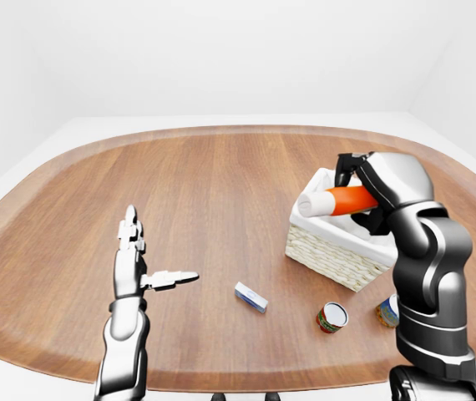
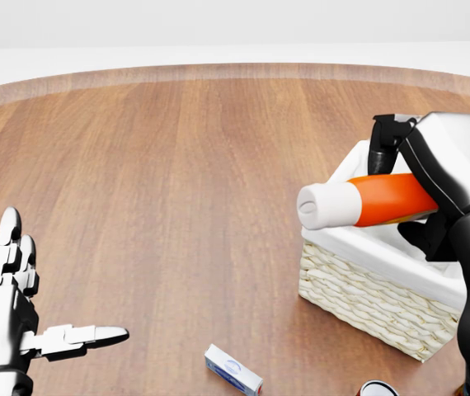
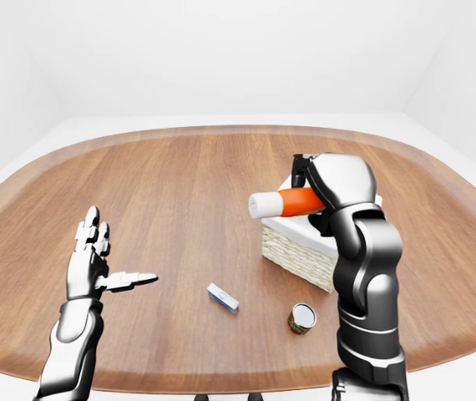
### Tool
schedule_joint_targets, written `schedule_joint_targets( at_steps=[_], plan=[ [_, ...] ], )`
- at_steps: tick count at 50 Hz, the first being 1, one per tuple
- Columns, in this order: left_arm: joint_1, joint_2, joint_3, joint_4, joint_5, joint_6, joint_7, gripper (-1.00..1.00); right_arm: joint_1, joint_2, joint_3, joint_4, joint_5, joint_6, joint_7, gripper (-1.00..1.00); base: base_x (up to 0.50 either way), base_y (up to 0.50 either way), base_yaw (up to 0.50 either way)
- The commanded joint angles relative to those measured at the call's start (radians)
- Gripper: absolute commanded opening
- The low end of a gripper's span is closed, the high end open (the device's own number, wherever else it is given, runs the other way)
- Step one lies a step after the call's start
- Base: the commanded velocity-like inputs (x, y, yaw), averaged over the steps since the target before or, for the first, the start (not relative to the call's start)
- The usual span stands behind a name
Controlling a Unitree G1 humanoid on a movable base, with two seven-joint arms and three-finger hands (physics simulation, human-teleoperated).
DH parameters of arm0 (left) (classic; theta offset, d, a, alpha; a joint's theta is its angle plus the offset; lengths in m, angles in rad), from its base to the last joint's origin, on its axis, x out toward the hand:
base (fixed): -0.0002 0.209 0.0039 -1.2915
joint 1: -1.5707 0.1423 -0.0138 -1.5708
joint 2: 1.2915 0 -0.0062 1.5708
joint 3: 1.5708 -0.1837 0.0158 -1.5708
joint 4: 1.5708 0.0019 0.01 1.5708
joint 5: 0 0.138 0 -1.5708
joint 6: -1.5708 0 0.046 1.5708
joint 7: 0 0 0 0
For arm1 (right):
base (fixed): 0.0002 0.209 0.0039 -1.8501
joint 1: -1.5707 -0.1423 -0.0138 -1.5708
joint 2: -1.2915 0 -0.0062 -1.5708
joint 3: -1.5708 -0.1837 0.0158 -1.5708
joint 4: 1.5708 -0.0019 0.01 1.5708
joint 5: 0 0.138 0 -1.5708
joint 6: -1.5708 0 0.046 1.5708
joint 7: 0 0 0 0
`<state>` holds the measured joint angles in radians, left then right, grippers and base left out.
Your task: Pick up the ketchup, and put it in the basket.
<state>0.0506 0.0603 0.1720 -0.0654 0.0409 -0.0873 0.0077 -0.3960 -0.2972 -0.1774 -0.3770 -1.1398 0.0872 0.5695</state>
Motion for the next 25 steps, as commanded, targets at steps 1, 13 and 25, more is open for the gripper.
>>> schedule_joint_targets(
  at_steps=[1,13,25],
  plan=[
    [-0.005,0.002,-0.001,0.009,-0.001,0.0,0.002,1.0,-0.056,-0.031,-0.007,0.034,-0.025,0.0,0.029,-1.0,0.0,0.0,0.0],
    [-0.009,0.002,-0.005,0.02,-0.001,0.0,0.002,1.0,-0.087,-0.053,-0.016,0.055,-0.061,0.0,0.061,-1.0,0.0,0.0,0.0],
    [-0.001,-0.007,-0.023,0.026,0.003,0.0,0.006,1.0,-0.09,-0.059,-0.022,0.062,-0.062,0.0,0.062,-1.0,0.0,0.0,0.0]
  ],
)
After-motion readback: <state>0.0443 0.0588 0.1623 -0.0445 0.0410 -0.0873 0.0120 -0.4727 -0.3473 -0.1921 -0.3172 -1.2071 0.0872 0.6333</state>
